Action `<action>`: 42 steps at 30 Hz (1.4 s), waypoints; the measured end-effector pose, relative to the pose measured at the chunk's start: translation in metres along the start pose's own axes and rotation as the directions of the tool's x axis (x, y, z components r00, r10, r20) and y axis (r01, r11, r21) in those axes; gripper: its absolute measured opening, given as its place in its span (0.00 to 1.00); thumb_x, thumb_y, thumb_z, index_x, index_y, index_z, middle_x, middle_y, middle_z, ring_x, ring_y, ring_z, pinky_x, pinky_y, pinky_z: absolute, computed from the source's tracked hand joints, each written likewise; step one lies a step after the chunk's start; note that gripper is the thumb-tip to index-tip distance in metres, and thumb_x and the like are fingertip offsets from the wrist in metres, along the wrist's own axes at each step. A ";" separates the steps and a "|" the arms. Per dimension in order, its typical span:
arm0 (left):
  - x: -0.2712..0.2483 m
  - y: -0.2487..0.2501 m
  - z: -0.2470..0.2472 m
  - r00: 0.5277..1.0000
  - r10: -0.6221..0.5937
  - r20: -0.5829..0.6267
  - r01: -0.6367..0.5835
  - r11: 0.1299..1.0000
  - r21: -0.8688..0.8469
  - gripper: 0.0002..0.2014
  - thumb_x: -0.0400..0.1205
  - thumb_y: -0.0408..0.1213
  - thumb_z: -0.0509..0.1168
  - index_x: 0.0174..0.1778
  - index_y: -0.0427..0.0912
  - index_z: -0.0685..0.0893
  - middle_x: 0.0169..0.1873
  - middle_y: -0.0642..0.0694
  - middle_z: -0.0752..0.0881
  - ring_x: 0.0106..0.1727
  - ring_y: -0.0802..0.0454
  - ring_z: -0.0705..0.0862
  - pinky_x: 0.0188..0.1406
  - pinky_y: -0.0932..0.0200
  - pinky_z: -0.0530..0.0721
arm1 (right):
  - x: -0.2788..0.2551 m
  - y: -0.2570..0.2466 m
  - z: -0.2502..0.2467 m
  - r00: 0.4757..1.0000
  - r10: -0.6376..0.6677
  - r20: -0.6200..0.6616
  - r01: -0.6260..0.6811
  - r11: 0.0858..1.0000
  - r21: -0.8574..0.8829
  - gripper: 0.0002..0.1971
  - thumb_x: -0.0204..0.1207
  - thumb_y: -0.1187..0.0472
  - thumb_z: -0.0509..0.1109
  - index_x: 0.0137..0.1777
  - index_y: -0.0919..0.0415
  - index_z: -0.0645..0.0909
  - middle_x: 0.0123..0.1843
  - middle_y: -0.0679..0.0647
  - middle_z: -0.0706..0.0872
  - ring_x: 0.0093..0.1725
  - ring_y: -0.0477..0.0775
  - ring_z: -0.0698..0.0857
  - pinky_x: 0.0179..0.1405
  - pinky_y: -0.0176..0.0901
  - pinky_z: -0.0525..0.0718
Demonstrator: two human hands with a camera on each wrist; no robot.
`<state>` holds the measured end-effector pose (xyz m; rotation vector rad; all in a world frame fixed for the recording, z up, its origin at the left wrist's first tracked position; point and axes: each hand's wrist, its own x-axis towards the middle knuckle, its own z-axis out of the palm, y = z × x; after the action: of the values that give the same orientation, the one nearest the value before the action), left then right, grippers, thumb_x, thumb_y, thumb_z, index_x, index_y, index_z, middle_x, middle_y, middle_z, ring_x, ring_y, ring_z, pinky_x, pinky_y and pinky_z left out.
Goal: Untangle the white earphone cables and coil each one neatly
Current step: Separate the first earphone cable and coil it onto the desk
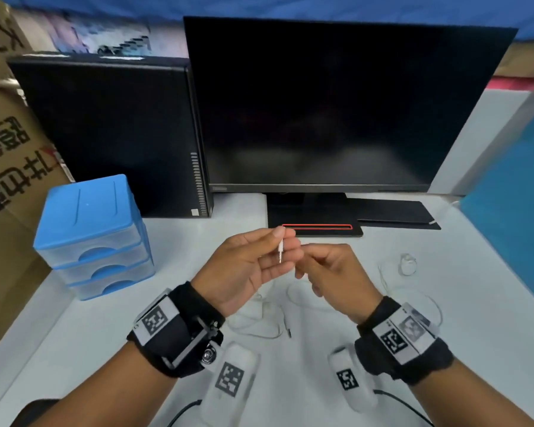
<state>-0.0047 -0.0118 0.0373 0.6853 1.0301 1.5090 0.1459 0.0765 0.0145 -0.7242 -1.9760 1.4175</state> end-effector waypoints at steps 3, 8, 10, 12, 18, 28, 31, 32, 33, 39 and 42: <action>0.005 0.001 -0.003 0.995 0.067 -0.072 -0.070 0.997 -0.037 0.12 0.83 0.35 0.63 0.56 0.34 0.86 0.52 0.38 0.92 0.57 0.46 0.91 0.56 0.57 0.89 | -0.011 0.003 0.013 0.984 -0.074 0.164 0.108 0.971 -0.213 0.15 0.84 0.58 0.66 0.41 0.64 0.88 0.25 0.54 0.79 0.24 0.42 0.73 0.27 0.38 0.75; 0.011 -0.013 -0.012 0.941 0.280 -0.187 -0.206 0.918 0.339 0.09 0.85 0.31 0.64 0.56 0.32 0.88 0.50 0.39 0.92 0.54 0.47 0.91 0.58 0.54 0.88 | -0.021 -0.027 0.006 0.917 -0.063 0.395 0.223 0.901 -0.373 0.15 0.87 0.57 0.61 0.47 0.64 0.85 0.31 0.54 0.83 0.28 0.47 0.77 0.32 0.40 0.79; 0.012 -0.018 -0.013 0.932 0.328 -0.154 -0.229 0.863 0.450 0.09 0.85 0.27 0.64 0.55 0.31 0.88 0.48 0.39 0.92 0.50 0.49 0.92 0.54 0.55 0.89 | -0.025 -0.042 -0.002 0.914 -0.079 0.399 0.227 0.913 -0.340 0.12 0.86 0.58 0.62 0.49 0.62 0.85 0.30 0.49 0.81 0.27 0.43 0.76 0.30 0.30 0.74; 0.009 -0.021 -0.010 0.945 0.323 -0.048 -0.250 0.809 0.532 0.09 0.85 0.25 0.63 0.54 0.33 0.89 0.44 0.42 0.92 0.45 0.52 0.91 0.48 0.59 0.87 | -0.022 -0.048 -0.012 0.944 -0.170 0.283 0.252 0.924 -0.286 0.10 0.85 0.61 0.64 0.48 0.59 0.86 0.29 0.44 0.78 0.28 0.41 0.75 0.31 0.27 0.72; -0.007 -0.019 0.009 0.975 0.141 0.171 -0.203 0.877 0.435 0.13 0.87 0.24 0.57 0.52 0.36 0.88 0.38 0.47 0.90 0.43 0.52 0.89 0.51 0.59 0.86 | 0.001 -0.018 -0.036 0.952 -0.274 -0.136 0.248 0.951 -0.183 0.07 0.81 0.65 0.70 0.46 0.59 0.89 0.35 0.45 0.88 0.35 0.44 0.83 0.38 0.37 0.82; -0.007 0.000 -0.004 0.989 0.149 0.002 -0.149 0.987 0.057 0.12 0.86 0.27 0.57 0.56 0.33 0.86 0.47 0.39 0.92 0.53 0.44 0.91 0.54 0.58 0.88 | -0.005 0.020 -0.008 0.977 -0.072 0.202 0.152 0.898 -0.413 0.12 0.84 0.54 0.66 0.40 0.50 0.87 0.33 0.43 0.87 0.32 0.48 0.81 0.39 0.50 0.82; -0.003 0.004 -0.012 0.973 0.215 -0.084 -0.207 0.973 0.097 0.11 0.86 0.28 0.59 0.59 0.34 0.85 0.52 0.37 0.92 0.57 0.43 0.90 0.58 0.57 0.88 | -0.020 0.002 0.006 0.906 -0.040 0.422 0.265 0.830 -0.490 0.18 0.86 0.51 0.62 0.40 0.62 0.82 0.29 0.53 0.81 0.30 0.54 0.78 0.39 0.51 0.81; -0.003 0.003 -0.013 0.964 0.242 -0.105 -0.227 0.964 0.142 0.11 0.86 0.29 0.60 0.59 0.34 0.85 0.53 0.37 0.92 0.58 0.43 0.90 0.60 0.56 0.87 | -0.023 -0.009 0.007 0.884 -0.043 0.466 0.298 0.819 -0.490 0.19 0.86 0.50 0.61 0.42 0.64 0.82 0.29 0.56 0.80 0.30 0.54 0.77 0.38 0.50 0.81; -0.004 0.001 -0.013 0.954 0.274 -0.123 -0.247 0.949 0.197 0.11 0.86 0.29 0.60 0.60 0.33 0.85 0.53 0.38 0.92 0.58 0.44 0.90 0.61 0.55 0.87 | -0.027 -0.022 0.007 0.866 -0.046 0.497 0.320 0.816 -0.482 0.20 0.87 0.50 0.59 0.45 0.65 0.82 0.31 0.58 0.81 0.31 0.55 0.78 0.38 0.49 0.80; -0.013 -0.006 0.004 0.940 0.329 -0.094 -0.313 0.938 0.151 0.12 0.87 0.27 0.58 0.64 0.33 0.83 0.54 0.39 0.91 0.60 0.45 0.89 0.63 0.56 0.85 | -0.042 -0.048 0.005 0.806 -0.013 0.592 0.424 0.710 -0.562 0.18 0.88 0.52 0.55 0.49 0.62 0.83 0.30 0.55 0.80 0.32 0.55 0.79 0.39 0.50 0.81; -0.015 0.002 0.004 0.939 0.329 -0.096 -0.323 0.943 0.077 0.12 0.87 0.27 0.58 0.62 0.35 0.84 0.53 0.39 0.92 0.59 0.45 0.90 0.62 0.56 0.86 | -0.042 -0.037 0.007 0.819 0.030 0.574 0.429 0.633 -0.645 0.16 0.86 0.53 0.55 0.44 0.60 0.80 0.32 0.54 0.81 0.33 0.54 0.78 0.39 0.49 0.80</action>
<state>0.0013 -0.0254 0.0423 0.8571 1.0845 1.8243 0.1658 0.0320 0.0415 -0.3856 -3.0615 0.6069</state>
